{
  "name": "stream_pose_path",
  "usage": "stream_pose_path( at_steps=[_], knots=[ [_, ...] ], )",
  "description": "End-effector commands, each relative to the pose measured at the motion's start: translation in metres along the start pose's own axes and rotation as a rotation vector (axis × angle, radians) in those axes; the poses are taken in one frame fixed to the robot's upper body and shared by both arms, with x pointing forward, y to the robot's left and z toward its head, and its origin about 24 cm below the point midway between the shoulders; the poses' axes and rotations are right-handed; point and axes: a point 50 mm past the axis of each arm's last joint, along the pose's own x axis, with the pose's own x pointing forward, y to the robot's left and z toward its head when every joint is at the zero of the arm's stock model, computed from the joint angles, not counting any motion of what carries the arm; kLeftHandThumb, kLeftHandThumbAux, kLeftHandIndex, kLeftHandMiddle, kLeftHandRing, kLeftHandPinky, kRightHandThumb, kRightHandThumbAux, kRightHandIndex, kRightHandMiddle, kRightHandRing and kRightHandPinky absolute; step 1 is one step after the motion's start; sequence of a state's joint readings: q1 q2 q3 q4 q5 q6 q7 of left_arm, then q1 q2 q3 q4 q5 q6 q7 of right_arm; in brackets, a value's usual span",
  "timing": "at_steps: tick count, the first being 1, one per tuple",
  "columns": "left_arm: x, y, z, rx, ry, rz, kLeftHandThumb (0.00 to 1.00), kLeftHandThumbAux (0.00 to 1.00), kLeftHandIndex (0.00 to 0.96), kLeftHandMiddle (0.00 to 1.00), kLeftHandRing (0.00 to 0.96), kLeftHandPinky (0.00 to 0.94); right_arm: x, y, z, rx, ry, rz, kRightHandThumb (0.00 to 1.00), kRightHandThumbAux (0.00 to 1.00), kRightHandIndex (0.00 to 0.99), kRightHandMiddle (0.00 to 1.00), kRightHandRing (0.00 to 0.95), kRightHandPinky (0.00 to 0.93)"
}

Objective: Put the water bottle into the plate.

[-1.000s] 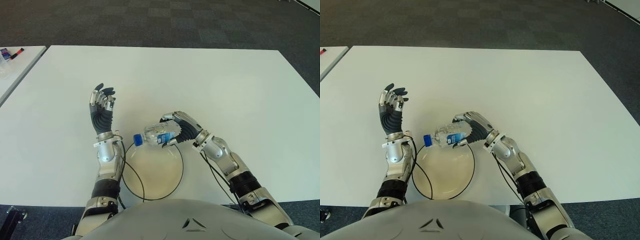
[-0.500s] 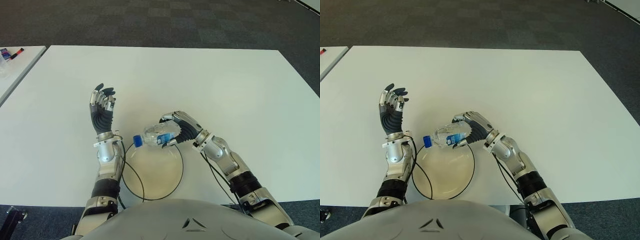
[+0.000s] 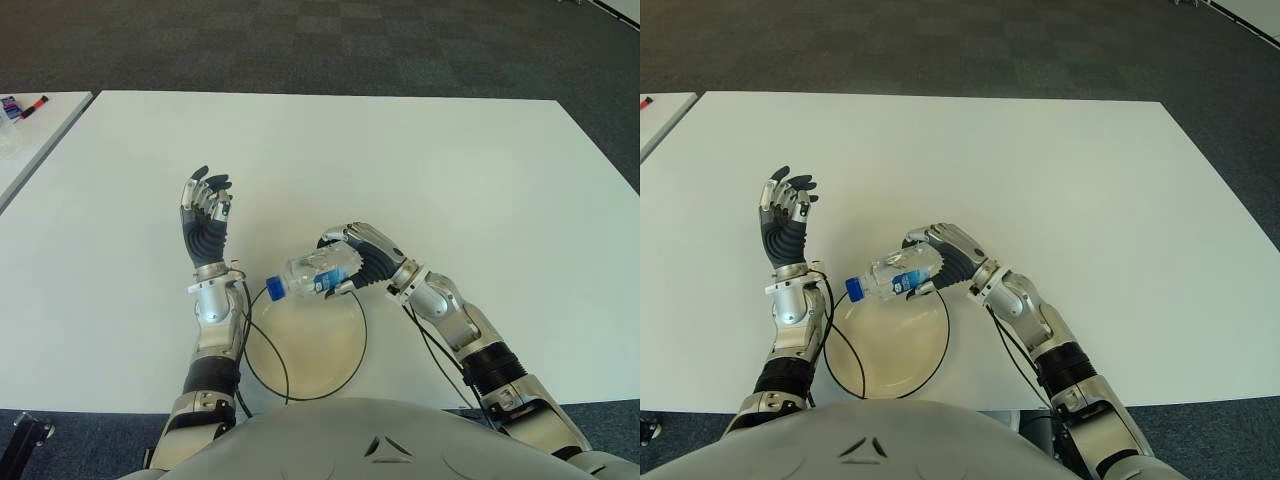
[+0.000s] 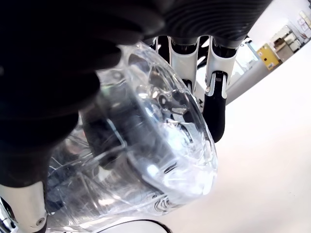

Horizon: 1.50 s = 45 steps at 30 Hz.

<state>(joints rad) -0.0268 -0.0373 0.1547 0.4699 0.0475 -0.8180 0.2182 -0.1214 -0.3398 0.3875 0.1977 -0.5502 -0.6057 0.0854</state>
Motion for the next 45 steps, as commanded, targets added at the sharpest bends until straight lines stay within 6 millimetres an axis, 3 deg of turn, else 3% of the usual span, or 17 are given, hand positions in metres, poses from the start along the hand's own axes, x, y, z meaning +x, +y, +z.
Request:
stream_pose_path(
  at_steps=[1, 45],
  knots=[
    [0.001, 0.001, -0.002, 0.011, 0.001, 0.001, 0.523, 0.617, 0.2, 0.338, 0.348, 0.384, 0.001, -0.001, 0.007, -0.007, -0.047, -0.013, 1.0, 0.667, 0.377, 0.495, 0.505, 0.455],
    [0.015, 0.003, -0.014, 0.023, 0.026, 0.019, 0.544, 0.608, 0.225, 0.361, 0.359, 0.39, -0.006, 0.003, 0.031, 0.022, -0.147, 0.041, 1.0, 0.667, 0.378, 0.494, 0.502, 0.455]
  ],
)
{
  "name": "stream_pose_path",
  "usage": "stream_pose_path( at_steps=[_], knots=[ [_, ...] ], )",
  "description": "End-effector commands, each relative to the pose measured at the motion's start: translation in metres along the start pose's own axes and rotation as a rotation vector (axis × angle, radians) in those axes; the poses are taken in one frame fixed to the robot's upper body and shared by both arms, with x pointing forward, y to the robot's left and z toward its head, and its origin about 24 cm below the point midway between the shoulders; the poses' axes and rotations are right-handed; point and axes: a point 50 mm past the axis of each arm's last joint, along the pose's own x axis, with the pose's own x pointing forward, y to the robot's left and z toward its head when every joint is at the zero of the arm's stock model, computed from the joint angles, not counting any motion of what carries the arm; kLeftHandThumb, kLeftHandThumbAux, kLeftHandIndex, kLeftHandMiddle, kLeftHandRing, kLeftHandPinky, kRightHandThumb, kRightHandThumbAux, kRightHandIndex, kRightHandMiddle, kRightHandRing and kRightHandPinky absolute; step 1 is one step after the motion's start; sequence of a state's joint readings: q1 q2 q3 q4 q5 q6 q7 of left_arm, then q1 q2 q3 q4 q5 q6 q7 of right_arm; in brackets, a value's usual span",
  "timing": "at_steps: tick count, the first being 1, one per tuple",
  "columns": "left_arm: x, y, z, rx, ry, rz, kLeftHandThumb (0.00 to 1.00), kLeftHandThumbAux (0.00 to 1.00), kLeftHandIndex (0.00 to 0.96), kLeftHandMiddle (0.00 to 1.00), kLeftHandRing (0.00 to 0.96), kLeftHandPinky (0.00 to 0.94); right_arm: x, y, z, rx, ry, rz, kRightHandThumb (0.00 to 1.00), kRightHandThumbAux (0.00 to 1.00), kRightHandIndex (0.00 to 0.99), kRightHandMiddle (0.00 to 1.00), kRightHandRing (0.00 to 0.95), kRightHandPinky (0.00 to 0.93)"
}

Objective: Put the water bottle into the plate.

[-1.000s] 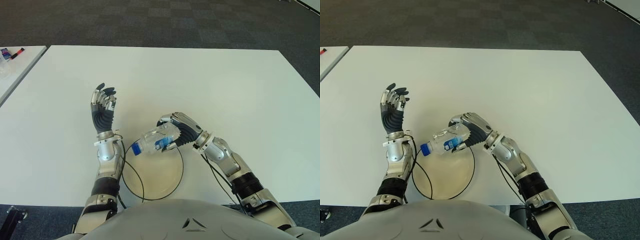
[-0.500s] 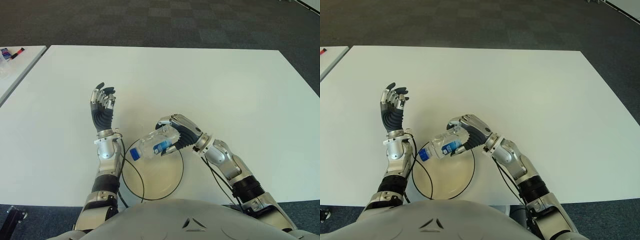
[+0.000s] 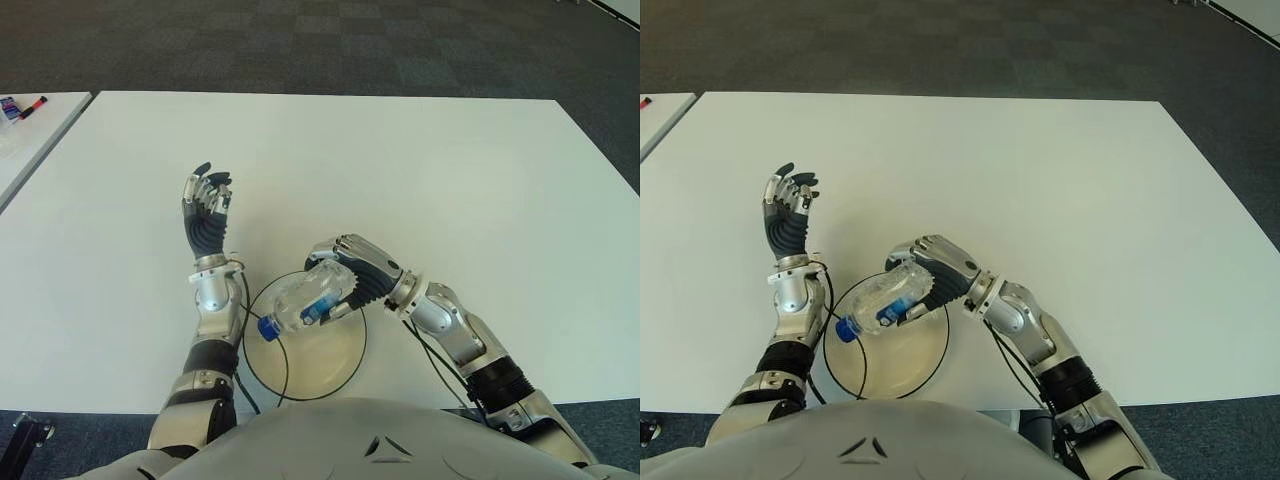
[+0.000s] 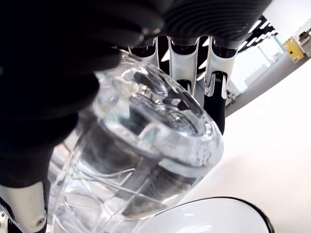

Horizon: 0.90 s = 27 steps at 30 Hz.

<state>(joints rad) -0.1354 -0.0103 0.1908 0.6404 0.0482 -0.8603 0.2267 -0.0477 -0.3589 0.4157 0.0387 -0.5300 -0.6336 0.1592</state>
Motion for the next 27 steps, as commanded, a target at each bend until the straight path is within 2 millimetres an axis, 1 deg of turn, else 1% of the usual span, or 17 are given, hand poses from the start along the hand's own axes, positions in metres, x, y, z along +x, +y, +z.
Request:
stream_pose_path(
  at_steps=[1, 14, 27],
  knots=[
    [0.0012, 0.0027, -0.0025, 0.01, 0.008, 0.01, 0.545, 0.608, 0.225, 0.362, 0.359, 0.39, -0.0003, 0.0003, 0.0029, 0.024, -0.031, -0.008, 1.0, 0.667, 0.378, 0.493, 0.501, 0.455],
    [0.002, 0.0022, -0.0046, 0.028, 0.015, 0.005, 0.514, 0.603, 0.216, 0.346, 0.355, 0.388, -0.0026, 0.0023, 0.0031, 0.018, -0.046, -0.017, 1.0, 0.667, 0.377, 0.492, 0.501, 0.457],
    [0.0021, 0.0024, -0.005, 0.03, 0.017, 0.002, 0.515, 0.597, 0.213, 0.344, 0.354, 0.389, -0.0022, 0.002, 0.0015, -0.006, -0.041, -0.026, 1.0, 0.666, 0.393, 0.489, 0.495, 0.454]
  ],
)
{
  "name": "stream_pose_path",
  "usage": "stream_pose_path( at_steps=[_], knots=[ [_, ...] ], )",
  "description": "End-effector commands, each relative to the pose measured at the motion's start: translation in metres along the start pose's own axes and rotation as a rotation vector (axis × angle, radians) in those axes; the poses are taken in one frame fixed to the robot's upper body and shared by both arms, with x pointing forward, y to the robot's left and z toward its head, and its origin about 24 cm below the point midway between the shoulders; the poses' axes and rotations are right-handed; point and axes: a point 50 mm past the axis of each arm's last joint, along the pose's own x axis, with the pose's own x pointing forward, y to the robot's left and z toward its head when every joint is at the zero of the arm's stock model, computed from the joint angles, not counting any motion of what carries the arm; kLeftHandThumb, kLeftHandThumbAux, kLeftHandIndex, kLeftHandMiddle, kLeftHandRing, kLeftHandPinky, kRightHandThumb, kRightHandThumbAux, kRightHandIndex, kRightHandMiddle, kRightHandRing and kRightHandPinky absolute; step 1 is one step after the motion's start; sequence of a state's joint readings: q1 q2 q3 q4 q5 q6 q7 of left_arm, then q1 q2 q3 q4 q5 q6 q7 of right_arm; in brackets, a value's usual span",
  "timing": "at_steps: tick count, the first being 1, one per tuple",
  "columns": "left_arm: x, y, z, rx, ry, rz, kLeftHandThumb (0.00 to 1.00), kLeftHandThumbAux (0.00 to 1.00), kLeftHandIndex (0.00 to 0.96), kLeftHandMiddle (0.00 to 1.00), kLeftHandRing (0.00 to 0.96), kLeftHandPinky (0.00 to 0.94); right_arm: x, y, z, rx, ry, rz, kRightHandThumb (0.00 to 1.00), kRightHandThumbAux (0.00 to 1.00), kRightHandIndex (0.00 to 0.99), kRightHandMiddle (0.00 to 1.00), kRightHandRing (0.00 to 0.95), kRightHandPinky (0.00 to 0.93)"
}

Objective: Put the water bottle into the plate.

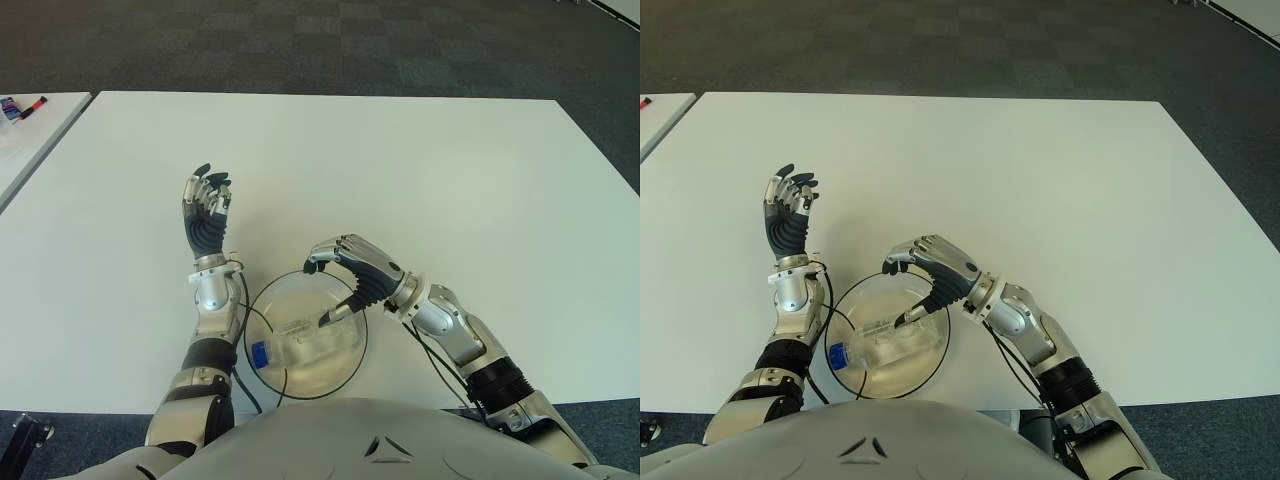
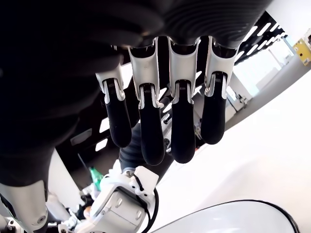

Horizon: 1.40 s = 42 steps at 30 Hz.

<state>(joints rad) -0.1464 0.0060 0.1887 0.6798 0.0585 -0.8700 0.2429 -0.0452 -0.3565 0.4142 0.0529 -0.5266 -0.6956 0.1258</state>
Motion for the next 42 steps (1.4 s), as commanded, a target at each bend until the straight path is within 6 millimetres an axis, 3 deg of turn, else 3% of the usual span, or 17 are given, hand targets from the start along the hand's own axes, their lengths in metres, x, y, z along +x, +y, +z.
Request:
stream_pose_path(
  at_steps=[1, 25, 42],
  knots=[
    [0.002, 0.0, -0.0011, 0.009, 0.004, 0.004, 0.514, 0.597, 0.213, 0.344, 0.354, 0.389, -0.001, 0.0018, -0.0021, -0.012, 0.006, 0.005, 1.0, 0.666, 0.395, 0.488, 0.493, 0.454],
    [0.0009, 0.0, 0.0013, 0.009, -0.022, 0.019, 0.554, 0.612, 0.231, 0.368, 0.364, 0.39, 0.0001, 0.0024, -0.0042, -0.011, 0.009, 0.018, 1.0, 0.671, 0.359, 0.465, 0.471, 0.52],
    [0.0008, 0.0012, 0.0008, 0.006, -0.019, 0.017, 0.566, 0.629, 0.225, 0.368, 0.368, 0.394, 0.0013, 0.0032, -0.0058, -0.025, 0.013, -0.002, 1.0, 0.671, 0.34, 0.48, 0.51, 0.513]
  ],
)
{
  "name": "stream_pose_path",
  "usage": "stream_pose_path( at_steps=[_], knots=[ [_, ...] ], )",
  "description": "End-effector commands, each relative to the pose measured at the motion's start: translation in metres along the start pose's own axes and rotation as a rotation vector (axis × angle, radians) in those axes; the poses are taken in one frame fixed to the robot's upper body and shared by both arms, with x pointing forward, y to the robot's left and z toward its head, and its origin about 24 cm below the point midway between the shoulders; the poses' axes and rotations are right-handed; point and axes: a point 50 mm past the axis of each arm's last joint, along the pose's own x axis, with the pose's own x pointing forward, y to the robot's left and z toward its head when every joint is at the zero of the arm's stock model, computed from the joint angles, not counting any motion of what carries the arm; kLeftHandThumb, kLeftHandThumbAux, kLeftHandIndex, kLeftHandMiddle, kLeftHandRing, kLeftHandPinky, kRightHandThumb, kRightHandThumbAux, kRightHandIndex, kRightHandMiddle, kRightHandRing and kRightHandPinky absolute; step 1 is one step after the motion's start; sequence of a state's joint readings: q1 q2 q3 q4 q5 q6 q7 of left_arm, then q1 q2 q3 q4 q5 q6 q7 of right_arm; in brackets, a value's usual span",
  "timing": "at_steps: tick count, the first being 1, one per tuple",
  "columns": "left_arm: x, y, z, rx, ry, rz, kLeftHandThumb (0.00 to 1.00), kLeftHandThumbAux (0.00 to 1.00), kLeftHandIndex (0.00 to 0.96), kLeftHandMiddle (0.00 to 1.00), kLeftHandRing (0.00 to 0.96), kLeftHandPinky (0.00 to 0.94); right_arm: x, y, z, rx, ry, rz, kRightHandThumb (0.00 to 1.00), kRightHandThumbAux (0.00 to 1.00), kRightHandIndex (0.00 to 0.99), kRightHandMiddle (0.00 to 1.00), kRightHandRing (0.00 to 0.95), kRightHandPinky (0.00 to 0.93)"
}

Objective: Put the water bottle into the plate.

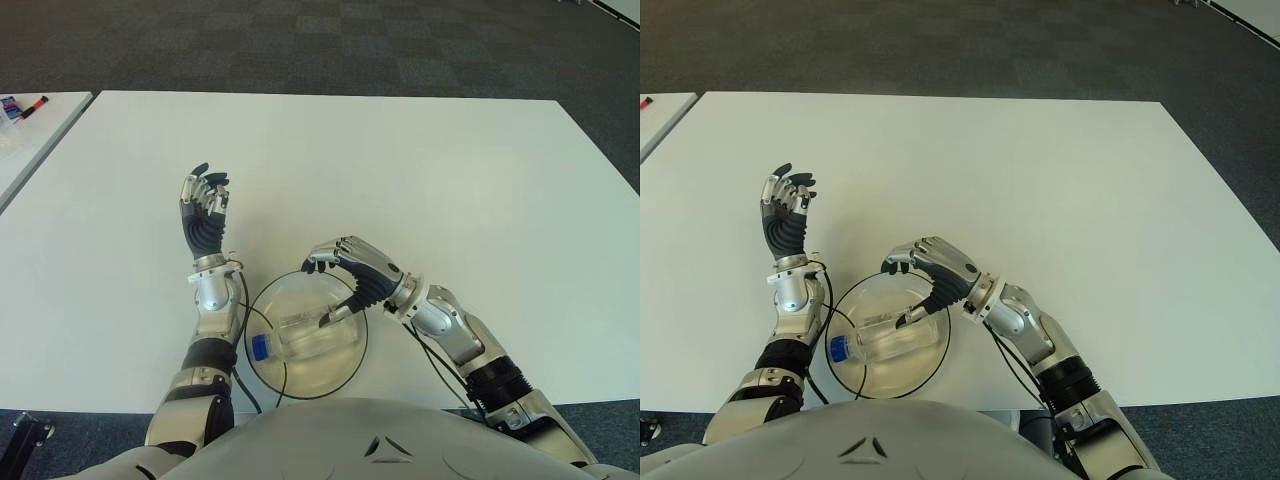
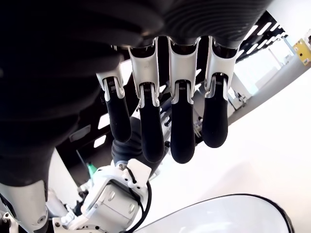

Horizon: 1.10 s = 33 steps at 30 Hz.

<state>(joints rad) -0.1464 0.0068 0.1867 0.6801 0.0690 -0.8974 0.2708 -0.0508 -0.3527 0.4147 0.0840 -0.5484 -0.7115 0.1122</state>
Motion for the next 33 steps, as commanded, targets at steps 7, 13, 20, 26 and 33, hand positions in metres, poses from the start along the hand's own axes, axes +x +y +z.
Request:
stream_pose_path(
  at_steps=[7, 13, 20, 26, 33],
  knots=[
    [0.0, 0.002, -0.002, 0.005, 0.009, -0.001, 0.564, 0.627, 0.219, 0.367, 0.367, 0.393, 0.003, 0.001, -0.003, -0.051, 0.013, -0.054, 0.943, 0.64, 0.252, 0.475, 0.44, 0.439],
    [0.0, 0.005, -0.002, 0.009, 0.011, 0.003, 0.559, 0.624, 0.212, 0.359, 0.359, 0.38, 0.005, -0.001, -0.004, -0.09, 0.035, -0.095, 0.629, 0.551, 0.153, 0.279, 0.31, 0.332],
    [0.007, 0.02, 0.012, 0.018, -0.045, 0.026, 0.565, 0.633, 0.198, 0.344, 0.349, 0.375, 0.007, -0.005, -0.007, -0.113, 0.059, -0.144, 0.517, 0.53, 0.095, 0.182, 0.214, 0.265],
    [0.021, 0.034, 0.03, 0.056, -0.099, 0.05, 0.575, 0.618, 0.204, 0.339, 0.339, 0.36, 0.009, -0.005, -0.01, -0.116, 0.07, -0.167, 0.46, 0.543, 0.075, 0.159, 0.192, 0.266],
    [0.024, 0.037, 0.035, 0.08, -0.117, 0.048, 0.594, 0.604, 0.205, 0.325, 0.333, 0.358, 0.012, -0.003, -0.011, -0.114, 0.085, -0.181, 0.483, 0.547, 0.072, 0.167, 0.202, 0.288]
  ],
)
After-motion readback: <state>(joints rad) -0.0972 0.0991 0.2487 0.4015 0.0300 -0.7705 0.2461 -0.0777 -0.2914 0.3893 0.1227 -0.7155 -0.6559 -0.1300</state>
